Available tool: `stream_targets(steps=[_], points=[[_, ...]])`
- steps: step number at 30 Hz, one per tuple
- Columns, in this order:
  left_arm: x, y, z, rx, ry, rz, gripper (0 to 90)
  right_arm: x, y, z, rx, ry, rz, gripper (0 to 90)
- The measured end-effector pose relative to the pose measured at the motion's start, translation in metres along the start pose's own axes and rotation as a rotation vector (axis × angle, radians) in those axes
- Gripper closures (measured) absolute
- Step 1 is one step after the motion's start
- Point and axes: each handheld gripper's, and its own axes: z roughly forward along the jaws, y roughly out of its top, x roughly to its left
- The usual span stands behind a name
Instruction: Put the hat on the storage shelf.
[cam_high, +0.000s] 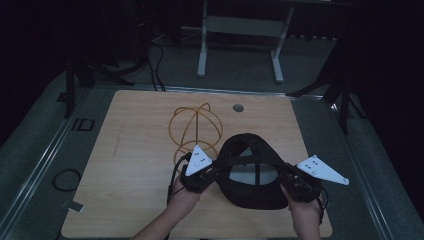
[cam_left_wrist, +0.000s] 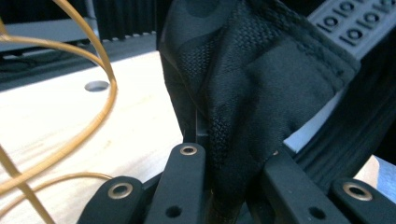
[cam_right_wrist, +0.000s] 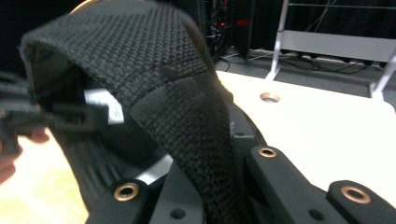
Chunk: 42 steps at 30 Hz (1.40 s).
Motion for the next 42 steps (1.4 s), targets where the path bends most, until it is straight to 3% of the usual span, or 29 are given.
stream_targets(steps=[6, 10, 17, 23, 27, 31, 35, 38, 42], points=[[0.0, 0.014, -0.009, -0.026, 0.031, 0.032, 87.8, -0.002, -0.009, -0.006, 0.012, 0.031, 0.001, 88.2], [-0.002, 0.02, -0.012, -0.038, 0.039, 0.054, 87.8, -0.003, -0.015, -0.009, 0.027, 0.023, -0.003, 87.8], [-0.001, 0.025, -0.012, -0.047, 0.041, 0.045, 87.8, -0.003, -0.023, -0.011, 0.057, 0.04, -0.01, 86.8], [-0.003, 0.028, -0.013, -0.061, 0.042, 0.047, 87.9, -0.005, -0.022, -0.021, 0.043, 0.123, -0.019, 66.6], [-0.005, 0.029, -0.016, -0.071, 0.028, 0.05, 87.9, -0.012, -0.022, -0.036, 0.092, 0.194, -0.065, 54.0], [-0.011, 0.03, -0.016, -0.069, 0.017, 0.064, 87.9, -0.014, -0.028, -0.051, 0.098, 0.219, -0.106, 47.3], [-0.011, 0.031, -0.016, -0.076, 0.008, 0.061, 87.9, -0.014, -0.034, -0.06, 0.128, 0.259, -0.102, 41.0], [-0.012, 0.031, -0.016, -0.064, 0.008, 0.072, 87.9, -0.015, -0.038, -0.064, 0.135, 0.31, -0.115, 41.2], [-0.009, 0.031, -0.02, -0.083, -0.023, 0.081, 87.9, -0.023, -0.039, -0.068, 0.114, 0.308, -0.151, 43.6]])
